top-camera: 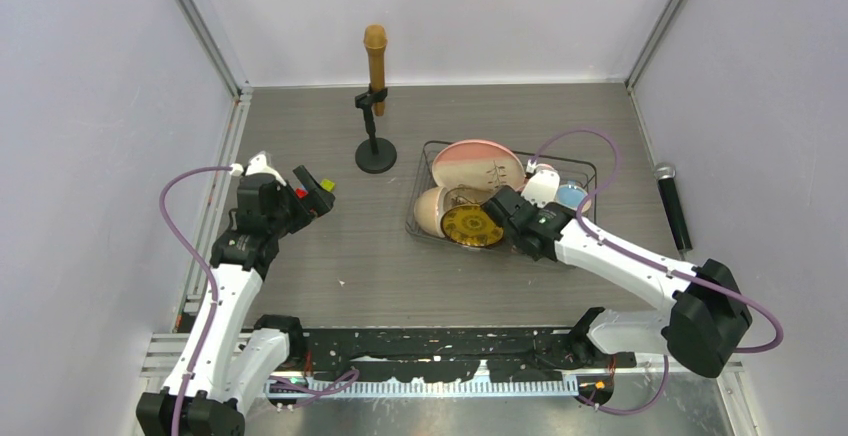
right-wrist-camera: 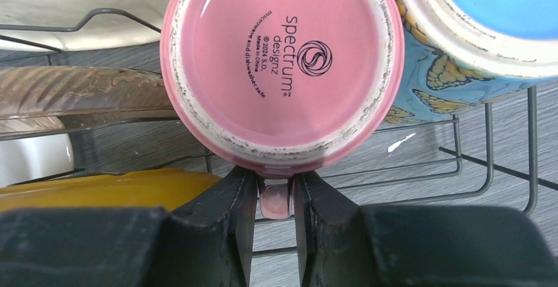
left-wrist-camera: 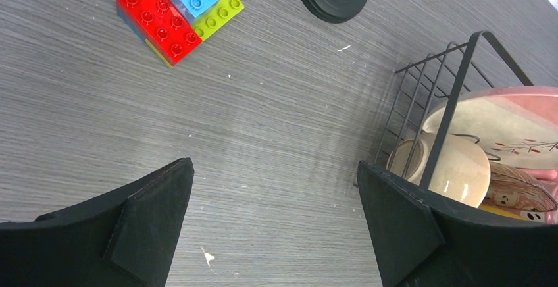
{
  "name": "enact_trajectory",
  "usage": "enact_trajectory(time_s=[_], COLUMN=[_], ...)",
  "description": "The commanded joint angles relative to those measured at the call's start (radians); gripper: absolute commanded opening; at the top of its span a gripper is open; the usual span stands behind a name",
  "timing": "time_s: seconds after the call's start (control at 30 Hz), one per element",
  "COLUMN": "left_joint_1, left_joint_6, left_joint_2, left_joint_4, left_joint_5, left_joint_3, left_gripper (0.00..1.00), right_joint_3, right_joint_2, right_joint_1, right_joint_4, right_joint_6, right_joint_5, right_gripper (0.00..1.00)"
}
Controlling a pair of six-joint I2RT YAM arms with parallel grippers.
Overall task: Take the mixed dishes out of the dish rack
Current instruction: Pick up the cup from the dish rack.
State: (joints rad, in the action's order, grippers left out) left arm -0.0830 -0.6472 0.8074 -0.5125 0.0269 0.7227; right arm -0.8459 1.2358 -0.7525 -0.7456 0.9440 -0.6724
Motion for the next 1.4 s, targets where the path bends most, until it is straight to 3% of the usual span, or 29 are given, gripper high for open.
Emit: enact_trajectory(time_s=[0.0, 0.37, 0.87, 1.37], left_joint_1=[0.003, 0.003, 0.002, 0.003], left_joint_6=[0.004, 0.007, 0.009, 0.008], left_joint_2=[-0.001, 0.008, 0.006, 0.011], left_joint_4=[0.027, 0.022, 0.023, 0.023], left_joint_5=[-0.013, -0.012, -0.019, -0.019], left_joint_3=[-0.001, 0.004, 0.004, 0.004], left_gripper=[0.99, 0.99, 0.99, 0.99], right_joint_3=[-0.003, -0.025, -0.018, -0.077], right_joint_2=[-0.038, -0.045, -0.197, -0.306], right_joint_1=[-0.03, -0.131, -0.145, -0.146], right_joint_4=[0.079, 0.084, 0.061, 0.054], right_joint_6=[-0.052, -0.032, -0.049, -0.167], right_joint_5=[-0.188, -0.397, -0.4, -0.415], right_gripper=[0.0, 0.0, 0.0, 0.0])
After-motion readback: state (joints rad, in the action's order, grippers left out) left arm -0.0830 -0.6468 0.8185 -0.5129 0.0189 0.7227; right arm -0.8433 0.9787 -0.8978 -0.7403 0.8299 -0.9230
